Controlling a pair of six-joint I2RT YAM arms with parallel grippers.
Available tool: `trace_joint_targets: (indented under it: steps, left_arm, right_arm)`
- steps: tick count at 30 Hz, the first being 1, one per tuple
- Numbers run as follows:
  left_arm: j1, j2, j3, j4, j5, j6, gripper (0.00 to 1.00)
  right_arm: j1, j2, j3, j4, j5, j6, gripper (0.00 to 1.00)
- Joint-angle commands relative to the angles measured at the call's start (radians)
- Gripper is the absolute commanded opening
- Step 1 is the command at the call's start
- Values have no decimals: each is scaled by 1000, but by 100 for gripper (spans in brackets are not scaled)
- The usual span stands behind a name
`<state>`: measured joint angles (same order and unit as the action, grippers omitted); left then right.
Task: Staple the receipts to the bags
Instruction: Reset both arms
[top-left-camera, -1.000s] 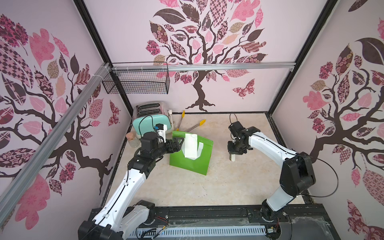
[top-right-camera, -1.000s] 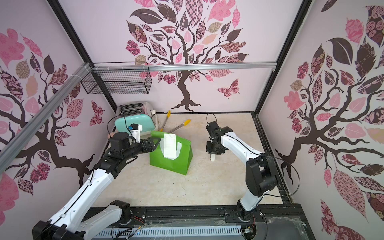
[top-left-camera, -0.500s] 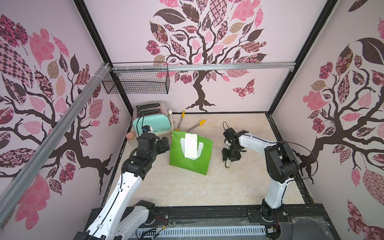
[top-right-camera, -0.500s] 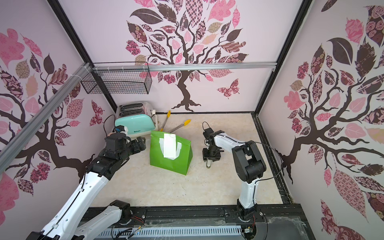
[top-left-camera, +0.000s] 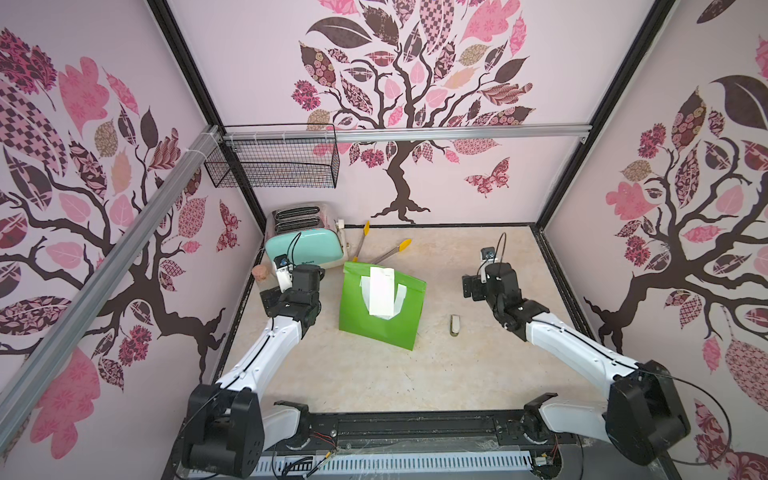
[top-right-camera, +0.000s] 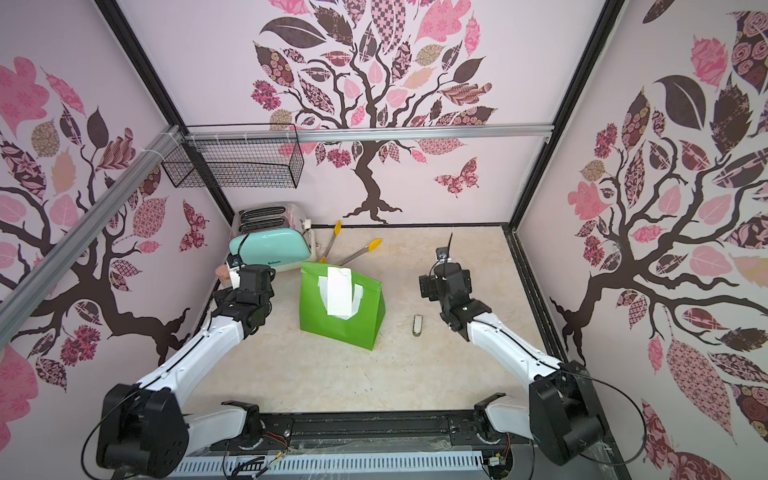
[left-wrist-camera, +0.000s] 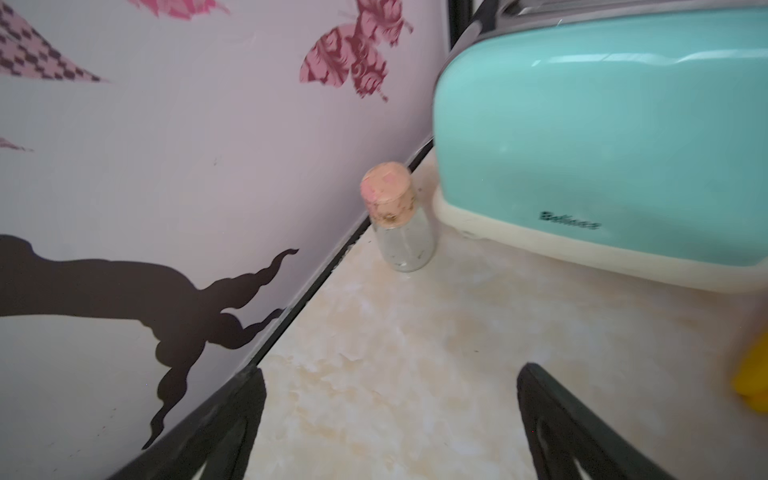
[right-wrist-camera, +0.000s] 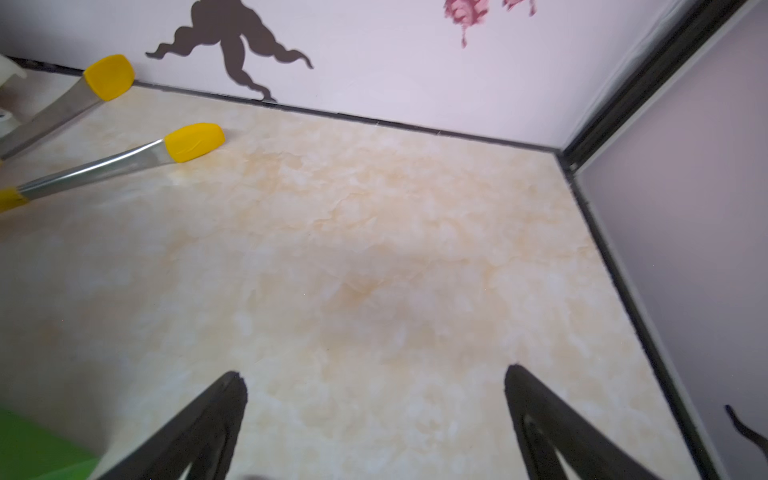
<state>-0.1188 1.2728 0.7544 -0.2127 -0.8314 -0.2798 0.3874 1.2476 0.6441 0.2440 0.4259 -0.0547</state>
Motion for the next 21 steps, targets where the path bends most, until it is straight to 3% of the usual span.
trace_joint_targets:
  steps: [1,5,7,9,11,13,15,21]
  left_arm:
    - [56,58,-86,239,-1,34,98]
    - [59,94,-214,514,127,116,98]
    - [59,104,-283,666,188,145,98]
    - [62,120,-300,745,269,167,98]
    - [65,135,-350,906,347,172,98]
    - [65,157,-377,983,438,212,98]
    - [65,187,-379,1018,475,228,98]
    - [109,291,-375,1100,587,218,98]
  right_arm:
    - [-35,58,-194,577,123,-176,100]
    - [-149,146,-292,731,51,-76,100]
    - [-204,161,-304,713,-47,21,100]
    - [-238,222,-362,854,-152,32,100]
    - [-242,281,-399,998,-156,25,100]
    - [-269,278,-404,978,-184,57,100]
    - [-296,323,-421,1054,-219,77,100]
    - [-303,333,-394,1017,-239,77,100]
